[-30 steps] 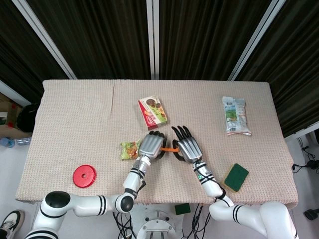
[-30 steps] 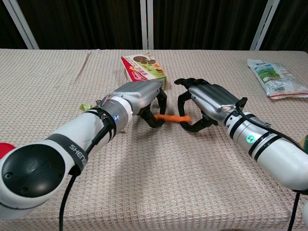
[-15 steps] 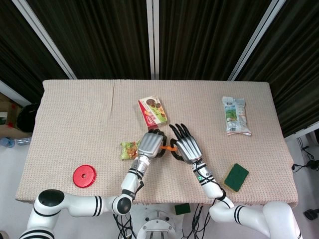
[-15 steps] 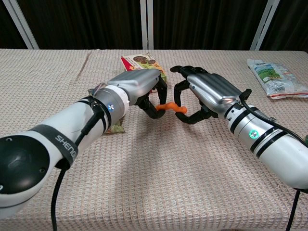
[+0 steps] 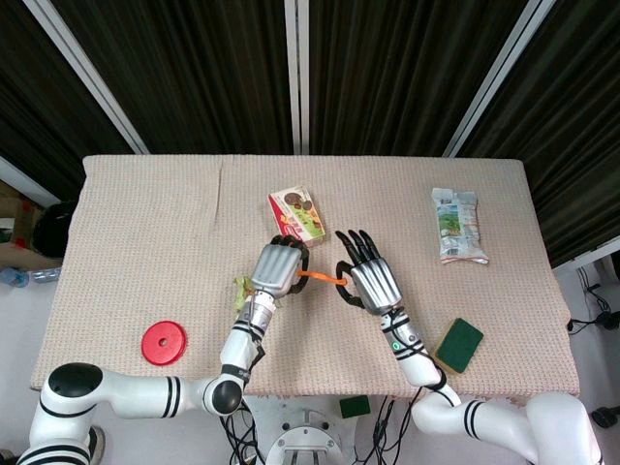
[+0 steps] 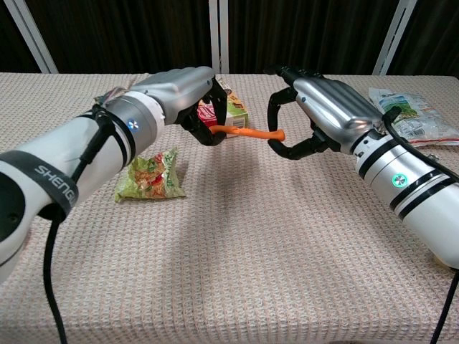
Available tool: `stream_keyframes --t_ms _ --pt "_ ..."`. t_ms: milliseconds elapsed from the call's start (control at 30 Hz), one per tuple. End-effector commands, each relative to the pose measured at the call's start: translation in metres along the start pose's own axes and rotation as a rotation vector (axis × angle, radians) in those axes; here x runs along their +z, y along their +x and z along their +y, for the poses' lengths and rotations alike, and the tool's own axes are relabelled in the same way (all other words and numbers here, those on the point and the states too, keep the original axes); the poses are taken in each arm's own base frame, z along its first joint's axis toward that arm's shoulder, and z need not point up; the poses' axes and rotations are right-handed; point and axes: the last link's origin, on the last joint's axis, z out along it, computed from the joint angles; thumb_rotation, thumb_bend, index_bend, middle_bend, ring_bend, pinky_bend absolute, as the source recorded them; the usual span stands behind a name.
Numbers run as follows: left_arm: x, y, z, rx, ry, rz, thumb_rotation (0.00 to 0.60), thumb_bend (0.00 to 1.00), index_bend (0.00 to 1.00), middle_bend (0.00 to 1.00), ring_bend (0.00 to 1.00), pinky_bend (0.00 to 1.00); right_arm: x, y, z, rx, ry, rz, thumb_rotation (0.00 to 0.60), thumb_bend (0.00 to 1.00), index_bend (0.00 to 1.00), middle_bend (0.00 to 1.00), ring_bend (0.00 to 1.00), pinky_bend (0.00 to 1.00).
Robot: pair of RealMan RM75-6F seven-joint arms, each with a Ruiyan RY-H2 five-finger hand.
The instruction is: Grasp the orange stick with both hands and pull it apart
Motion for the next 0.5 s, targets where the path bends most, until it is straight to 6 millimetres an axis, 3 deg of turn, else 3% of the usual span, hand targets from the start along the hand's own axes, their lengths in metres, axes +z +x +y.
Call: stream_keyframes --t_ms 33,267,500 --pt "0.000 0.010 -0.011 -0.002 0.023 0.022 0.600 0.37 0.60 0.36 0.22 0.23 -0.001 0.007 0.005 0.002 -0.017 0.022 0.600 0.36 0.61 0.02 0.00 0.00" --pt "-0.009 0.037 -0.051 -0.026 0.106 0.086 0.600 0.38 0.61 0.36 0.22 0.23 -0.006 0.028 0.023 0.022 -0.072 0.085 0.600 0.38 0.62 0.02 0.00 0.00" --pt "-0.019 0.054 -0.079 -0.056 0.147 0.120 0.600 0.38 0.61 0.36 0.22 0.23 -0.009 0.033 0.032 0.032 -0.094 0.094 0.600 0.38 0.62 0.02 0.00 0.00"
